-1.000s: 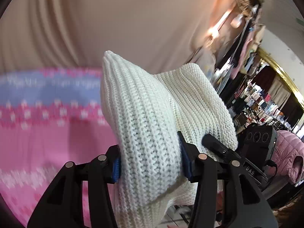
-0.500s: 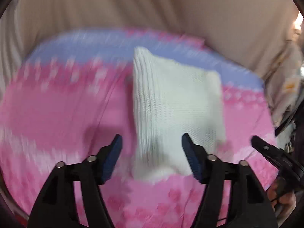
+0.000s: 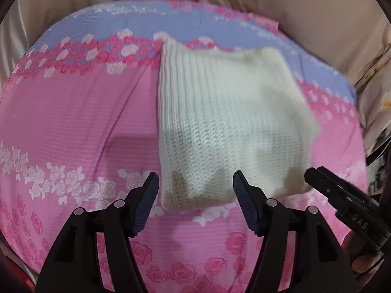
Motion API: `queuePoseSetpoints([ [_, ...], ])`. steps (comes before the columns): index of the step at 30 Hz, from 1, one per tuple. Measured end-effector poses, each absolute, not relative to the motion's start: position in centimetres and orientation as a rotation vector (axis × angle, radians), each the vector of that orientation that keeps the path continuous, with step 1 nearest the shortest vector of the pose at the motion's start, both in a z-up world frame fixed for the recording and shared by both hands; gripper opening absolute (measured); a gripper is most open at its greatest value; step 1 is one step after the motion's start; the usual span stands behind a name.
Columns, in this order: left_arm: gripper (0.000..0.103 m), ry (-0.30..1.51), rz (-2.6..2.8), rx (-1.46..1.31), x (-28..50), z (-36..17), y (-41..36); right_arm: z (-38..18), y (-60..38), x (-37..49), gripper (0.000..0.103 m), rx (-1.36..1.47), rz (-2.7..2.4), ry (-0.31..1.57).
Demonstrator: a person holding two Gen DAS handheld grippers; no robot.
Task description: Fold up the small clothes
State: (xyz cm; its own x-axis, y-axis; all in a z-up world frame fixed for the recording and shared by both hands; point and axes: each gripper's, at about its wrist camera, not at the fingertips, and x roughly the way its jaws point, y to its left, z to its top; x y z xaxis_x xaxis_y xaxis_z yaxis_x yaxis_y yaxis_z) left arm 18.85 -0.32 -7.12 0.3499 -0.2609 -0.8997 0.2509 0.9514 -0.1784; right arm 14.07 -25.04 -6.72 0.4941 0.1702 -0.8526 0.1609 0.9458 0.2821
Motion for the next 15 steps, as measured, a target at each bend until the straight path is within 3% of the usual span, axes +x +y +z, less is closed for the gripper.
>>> queuePoseSetpoints([
  [2,0.059,1.214,-0.297,0.02,19.2,-8.8,-0.6,-8.7,-25.2,14.9,0.018,0.318,-0.013,1.13],
  [3,0.058,1.226,-0.287,0.021,19.3,-9.3,-0.5,-8.2,-25.7,14.6,0.009,0.358,-0.01,1.109],
  [7,0.061,1.224,-0.271,0.028,19.3,-9.8,0.1,-5.0,-26.9,12.1,0.008,0.43,0.007,0.926],
  [10,0.06,1.25,-0.254,0.047,19.4,-10.7,-0.2,-10.5,-26.5,13.7,0.008,0.319,-0.038,1.161],
  [15,0.059,1.212,-0.255,0.097,18.2,-9.4,-0.9,-7.6,-26.4,11.4,0.019,0.403,-0.081,1.064],
])
